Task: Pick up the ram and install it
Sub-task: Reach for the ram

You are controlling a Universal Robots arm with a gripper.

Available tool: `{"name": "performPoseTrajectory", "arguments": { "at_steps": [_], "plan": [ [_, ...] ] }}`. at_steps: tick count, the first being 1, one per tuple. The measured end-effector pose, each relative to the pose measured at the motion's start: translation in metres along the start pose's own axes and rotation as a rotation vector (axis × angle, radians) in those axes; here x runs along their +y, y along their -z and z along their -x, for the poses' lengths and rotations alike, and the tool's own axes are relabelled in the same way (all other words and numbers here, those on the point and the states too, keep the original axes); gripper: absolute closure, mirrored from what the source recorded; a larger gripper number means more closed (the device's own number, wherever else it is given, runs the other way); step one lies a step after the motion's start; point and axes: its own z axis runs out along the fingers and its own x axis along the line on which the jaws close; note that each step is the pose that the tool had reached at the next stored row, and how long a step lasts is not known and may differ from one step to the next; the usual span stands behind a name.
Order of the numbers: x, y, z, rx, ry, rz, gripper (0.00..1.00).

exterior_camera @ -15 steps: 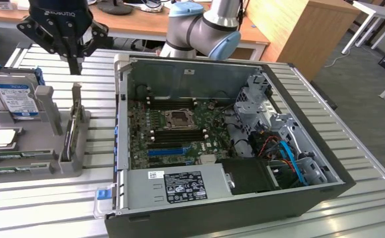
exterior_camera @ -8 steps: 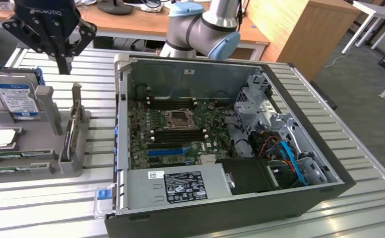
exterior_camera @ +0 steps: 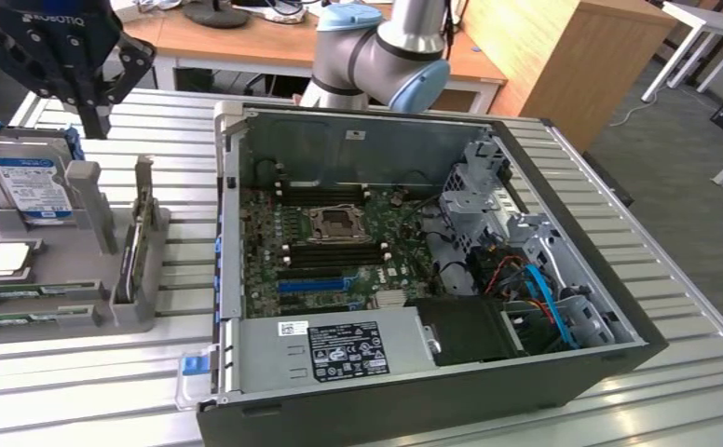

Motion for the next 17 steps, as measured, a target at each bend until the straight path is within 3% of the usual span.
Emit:
{"name": "performPoseTrajectory", "arguments": {
  "at_steps": [17],
  "plan": [
    [-0.0035, 0.0001, -0.047, 0.0122, 0.000, -0.0009, 0.89]
  ]
}}
